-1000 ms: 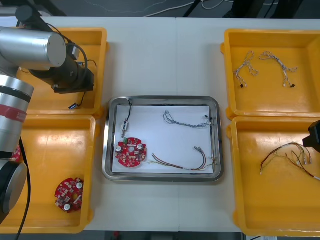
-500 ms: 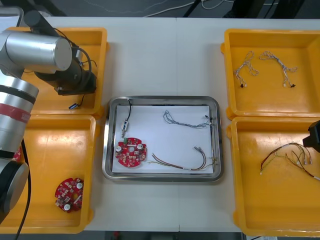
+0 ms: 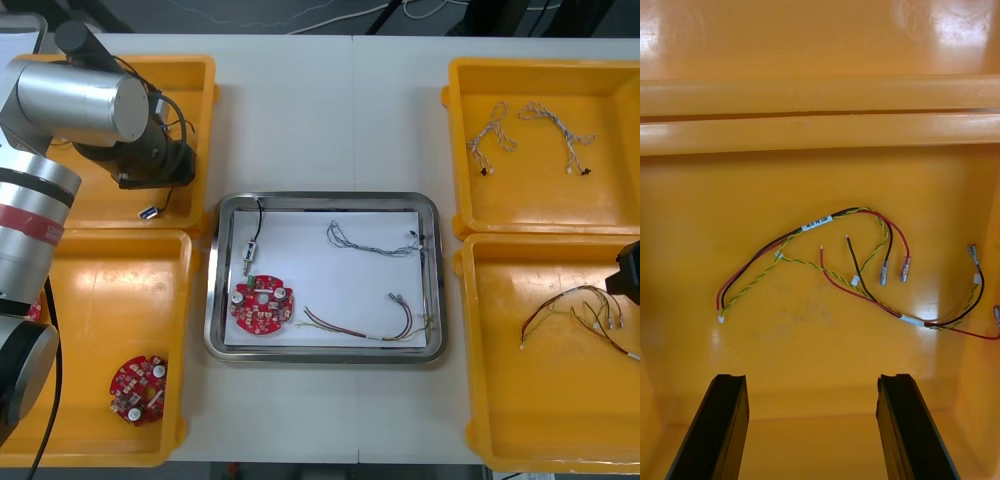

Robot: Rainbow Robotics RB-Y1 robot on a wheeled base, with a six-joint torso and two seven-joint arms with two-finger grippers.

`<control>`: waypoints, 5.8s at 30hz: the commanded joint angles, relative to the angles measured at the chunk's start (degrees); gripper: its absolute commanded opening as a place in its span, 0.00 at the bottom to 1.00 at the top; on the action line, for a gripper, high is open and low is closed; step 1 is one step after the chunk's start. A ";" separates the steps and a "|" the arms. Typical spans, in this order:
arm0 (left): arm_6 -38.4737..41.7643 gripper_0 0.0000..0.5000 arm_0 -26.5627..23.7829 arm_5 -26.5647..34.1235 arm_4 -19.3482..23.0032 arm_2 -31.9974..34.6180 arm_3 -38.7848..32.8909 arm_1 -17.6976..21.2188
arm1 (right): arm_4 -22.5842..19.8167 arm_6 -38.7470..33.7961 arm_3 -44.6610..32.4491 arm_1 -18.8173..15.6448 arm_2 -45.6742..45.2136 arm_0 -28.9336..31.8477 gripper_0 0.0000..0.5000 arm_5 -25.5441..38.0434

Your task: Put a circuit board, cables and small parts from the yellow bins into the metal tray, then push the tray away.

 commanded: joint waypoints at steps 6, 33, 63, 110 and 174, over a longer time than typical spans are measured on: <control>-0.38 0.00 -2.59 -0.64 0.03 -1.29 -0.40 -0.73 | 0.02 0.13 -0.21 0.68 -1.76 0.74 1.00 0.18; -4.16 0.00 -5.13 -1.26 -3.93 2.67 1.27 1.29 | 0.02 0.13 -0.21 0.68 -1.76 0.74 1.00 0.18; -11.37 0.00 -12.78 -9.43 -3.14 6.45 17.53 2.09 | 0.02 0.13 -0.21 0.68 -1.76 0.74 1.00 0.18; -14.18 0.95 -14.63 -5.83 -1.29 7.24 17.36 4.81 | 0.02 0.13 -0.21 0.68 -1.76 0.74 1.00 0.18; -57.42 1.00 2.34 -0.38 6.27 8.82 -2.77 7.89 | 0.02 0.13 -0.21 0.68 -1.76 0.74 1.00 0.18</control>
